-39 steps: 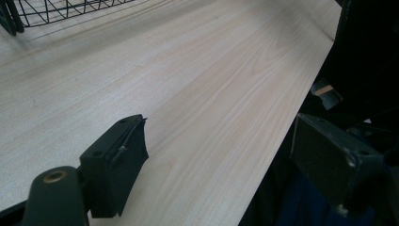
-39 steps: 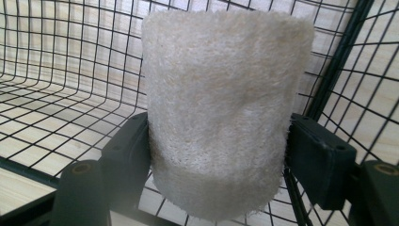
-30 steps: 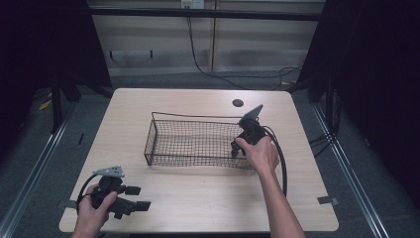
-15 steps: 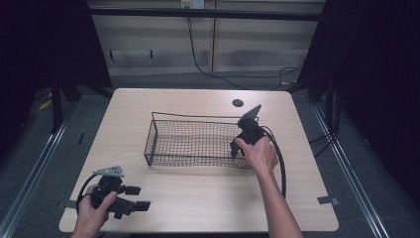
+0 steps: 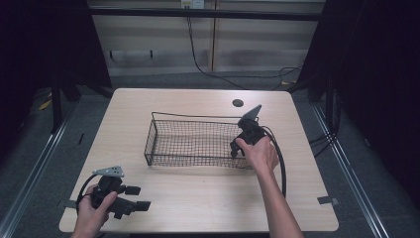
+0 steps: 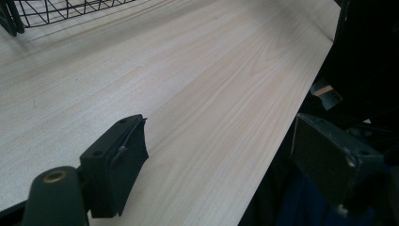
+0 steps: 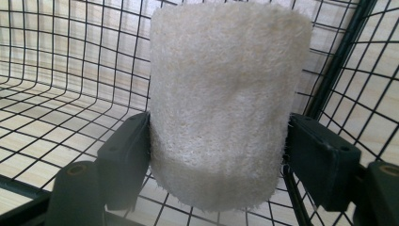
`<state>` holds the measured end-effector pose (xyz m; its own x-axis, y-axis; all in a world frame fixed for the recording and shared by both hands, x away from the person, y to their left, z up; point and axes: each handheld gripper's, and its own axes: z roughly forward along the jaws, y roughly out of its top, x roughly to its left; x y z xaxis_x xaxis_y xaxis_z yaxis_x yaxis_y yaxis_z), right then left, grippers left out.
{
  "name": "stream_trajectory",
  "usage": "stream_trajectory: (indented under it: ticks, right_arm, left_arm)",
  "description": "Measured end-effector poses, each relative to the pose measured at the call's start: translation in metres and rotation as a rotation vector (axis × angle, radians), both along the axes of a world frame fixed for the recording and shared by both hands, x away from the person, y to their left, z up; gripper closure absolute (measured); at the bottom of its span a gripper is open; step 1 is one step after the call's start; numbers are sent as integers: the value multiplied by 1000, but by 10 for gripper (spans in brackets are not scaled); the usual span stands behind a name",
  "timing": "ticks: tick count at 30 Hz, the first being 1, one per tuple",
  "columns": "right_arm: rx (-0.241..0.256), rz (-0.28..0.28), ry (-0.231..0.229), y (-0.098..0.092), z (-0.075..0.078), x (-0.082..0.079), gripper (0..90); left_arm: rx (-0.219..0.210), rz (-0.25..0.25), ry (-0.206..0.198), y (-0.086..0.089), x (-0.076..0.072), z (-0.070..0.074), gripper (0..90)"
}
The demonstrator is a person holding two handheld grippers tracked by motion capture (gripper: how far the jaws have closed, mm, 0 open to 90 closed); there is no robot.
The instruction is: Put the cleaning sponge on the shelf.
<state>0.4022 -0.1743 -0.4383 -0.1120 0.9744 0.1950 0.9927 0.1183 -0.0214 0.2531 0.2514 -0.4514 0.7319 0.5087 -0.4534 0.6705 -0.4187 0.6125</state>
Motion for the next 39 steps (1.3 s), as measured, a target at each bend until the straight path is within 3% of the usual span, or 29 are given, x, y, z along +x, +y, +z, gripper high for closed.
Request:
stream_trajectory:
  ticks: [8,17,31,39]
  right_arm:
    - [-2,22,8,1,0,0,229]
    - [28,29,-21,-3,4,-1,172]
    - [50,30,-36,-6,6,-2,171]
    - [96,35,-69,-12,13,-5,170]
  left_arm:
    - [1,-3,1,0,0,0,183]
    - [0,-2,3,0,0,0,183]
    - [0,-6,5,0,0,0,183]
    - [1,-5,5,0,0,0,183]
